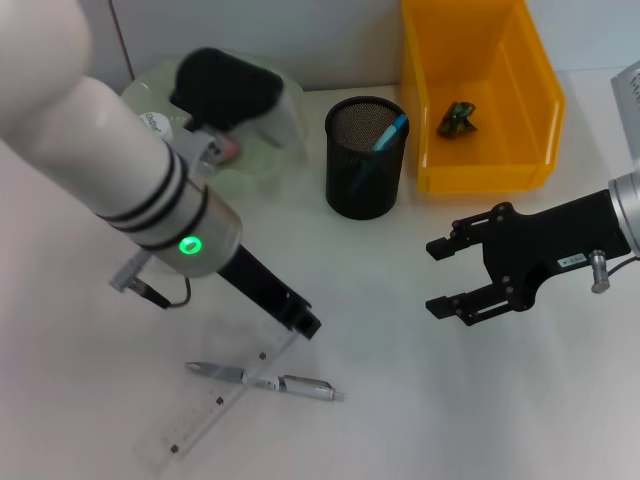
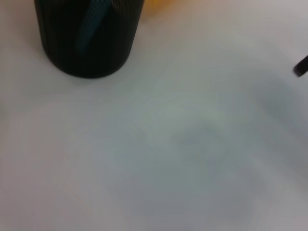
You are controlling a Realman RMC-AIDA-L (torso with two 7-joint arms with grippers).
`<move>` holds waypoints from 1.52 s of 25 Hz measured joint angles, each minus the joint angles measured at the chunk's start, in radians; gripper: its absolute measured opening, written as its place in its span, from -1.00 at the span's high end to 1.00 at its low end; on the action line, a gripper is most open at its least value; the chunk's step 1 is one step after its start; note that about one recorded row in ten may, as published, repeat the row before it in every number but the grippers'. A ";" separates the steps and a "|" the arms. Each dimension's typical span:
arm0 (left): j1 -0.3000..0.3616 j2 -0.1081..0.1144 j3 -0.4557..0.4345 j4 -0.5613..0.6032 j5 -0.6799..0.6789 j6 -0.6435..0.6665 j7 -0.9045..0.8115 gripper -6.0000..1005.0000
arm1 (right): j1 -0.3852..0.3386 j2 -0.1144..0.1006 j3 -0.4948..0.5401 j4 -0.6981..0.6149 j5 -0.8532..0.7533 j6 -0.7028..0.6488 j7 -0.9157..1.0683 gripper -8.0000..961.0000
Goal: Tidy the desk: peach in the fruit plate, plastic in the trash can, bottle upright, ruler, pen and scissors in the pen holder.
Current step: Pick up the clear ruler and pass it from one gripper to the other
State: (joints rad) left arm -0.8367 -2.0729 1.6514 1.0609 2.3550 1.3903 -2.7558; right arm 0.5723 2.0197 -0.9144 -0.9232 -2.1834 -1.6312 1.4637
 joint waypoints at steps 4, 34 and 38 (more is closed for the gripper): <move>0.024 0.001 -0.109 0.049 -0.022 0.049 0.035 0.25 | -0.004 -0.004 0.020 -0.007 -0.003 -0.005 0.008 -0.53; 0.223 -0.002 -0.553 -0.170 -0.942 0.076 0.795 0.25 | -0.053 -0.010 0.343 0.067 0.047 -0.047 0.025 -0.53; 0.229 -0.006 -0.463 -0.287 -1.128 0.040 1.016 0.25 | -0.061 -0.005 0.345 0.068 0.067 -0.046 0.026 -0.54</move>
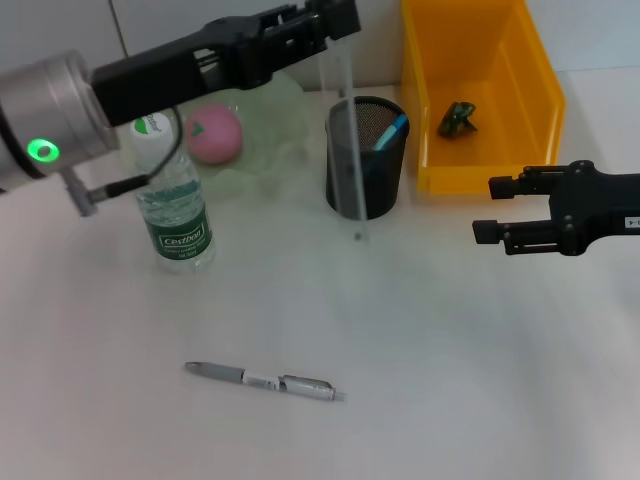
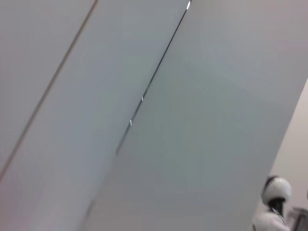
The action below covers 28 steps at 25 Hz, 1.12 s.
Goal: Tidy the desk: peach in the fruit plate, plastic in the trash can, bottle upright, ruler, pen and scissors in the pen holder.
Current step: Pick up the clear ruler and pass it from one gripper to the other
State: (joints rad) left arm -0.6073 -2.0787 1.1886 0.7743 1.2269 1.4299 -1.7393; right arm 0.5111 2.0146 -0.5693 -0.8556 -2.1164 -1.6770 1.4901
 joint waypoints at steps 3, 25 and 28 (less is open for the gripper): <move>0.015 -0.001 0.153 -0.116 -0.268 -0.059 0.293 0.25 | -0.014 0.005 0.005 0.000 0.028 -0.006 0.000 -0.53; 0.119 -0.001 1.052 -0.119 -1.530 -0.383 1.269 0.25 | -0.048 0.062 0.000 0.269 0.381 0.081 -0.477 -0.52; 0.117 -0.001 1.101 -0.101 -1.577 -0.400 1.336 0.25 | -0.011 0.063 0.002 0.397 0.438 0.090 -0.594 -0.52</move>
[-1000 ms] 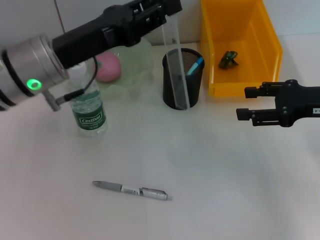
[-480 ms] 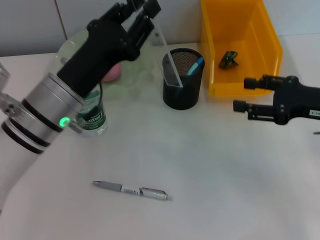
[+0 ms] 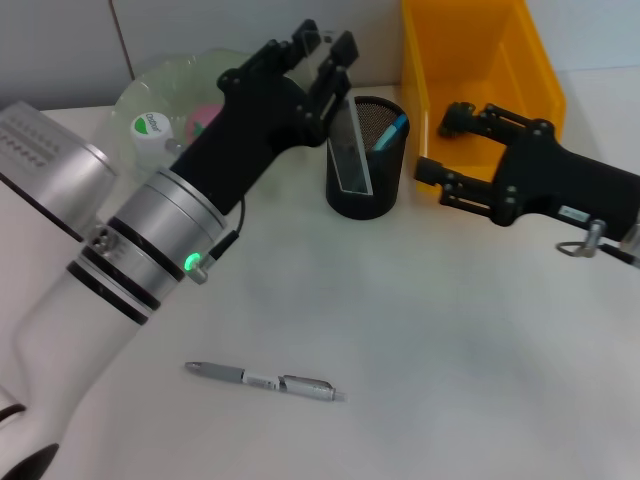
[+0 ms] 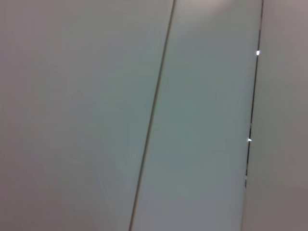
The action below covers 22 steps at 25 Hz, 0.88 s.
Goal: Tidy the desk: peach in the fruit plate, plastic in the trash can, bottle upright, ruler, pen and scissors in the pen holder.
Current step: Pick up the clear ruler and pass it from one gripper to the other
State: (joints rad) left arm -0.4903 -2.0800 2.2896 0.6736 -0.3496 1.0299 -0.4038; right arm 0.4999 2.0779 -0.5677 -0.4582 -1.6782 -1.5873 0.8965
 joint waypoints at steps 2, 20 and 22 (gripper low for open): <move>-0.001 0.000 0.008 0.001 -0.005 0.000 0.009 0.25 | 0.008 0.001 0.001 0.024 0.011 0.005 -0.022 -0.52; -0.022 0.000 0.042 -0.004 0.090 0.005 0.014 0.25 | 0.087 0.000 -0.032 0.118 0.024 0.043 -0.065 -0.51; -0.022 0.001 0.040 -0.004 0.101 0.007 0.007 0.25 | 0.089 0.000 -0.033 0.116 0.023 0.044 -0.065 -0.51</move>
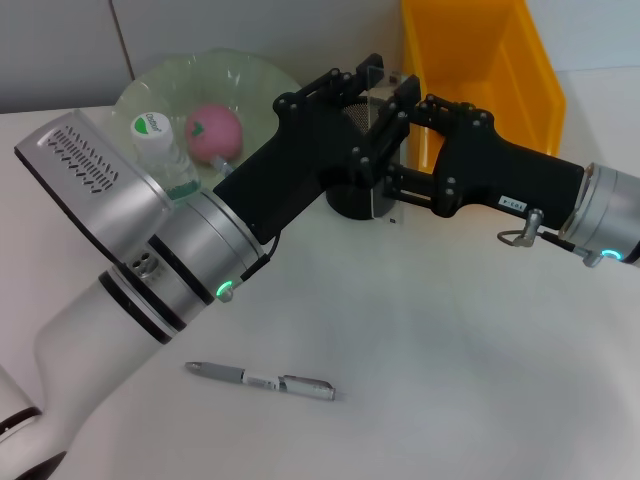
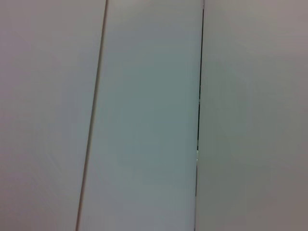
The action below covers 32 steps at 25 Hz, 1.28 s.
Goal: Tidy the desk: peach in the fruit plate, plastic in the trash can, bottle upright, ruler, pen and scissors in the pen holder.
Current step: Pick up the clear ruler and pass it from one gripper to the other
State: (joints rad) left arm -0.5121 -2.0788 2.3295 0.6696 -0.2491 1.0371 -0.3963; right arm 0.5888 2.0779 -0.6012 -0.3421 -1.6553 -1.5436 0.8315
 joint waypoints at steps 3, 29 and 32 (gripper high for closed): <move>-0.001 0.003 -0.001 -0.002 0.006 0.004 -0.007 0.25 | 0.004 -0.001 -0.013 -0.005 -0.002 0.008 0.000 -0.51; -0.004 0.009 -0.053 -0.022 0.073 0.015 -0.089 0.25 | 0.005 0.001 -0.033 -0.017 0.005 0.013 0.015 0.33; -0.003 0.009 -0.053 -0.024 0.073 0.015 -0.088 0.25 | 0.005 0.001 -0.030 -0.017 0.006 0.013 0.015 0.39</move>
State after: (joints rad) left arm -0.5149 -2.0702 2.2761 0.6460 -0.1762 1.0523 -0.4841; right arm 0.5938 2.0790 -0.6311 -0.3590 -1.6495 -1.5309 0.8466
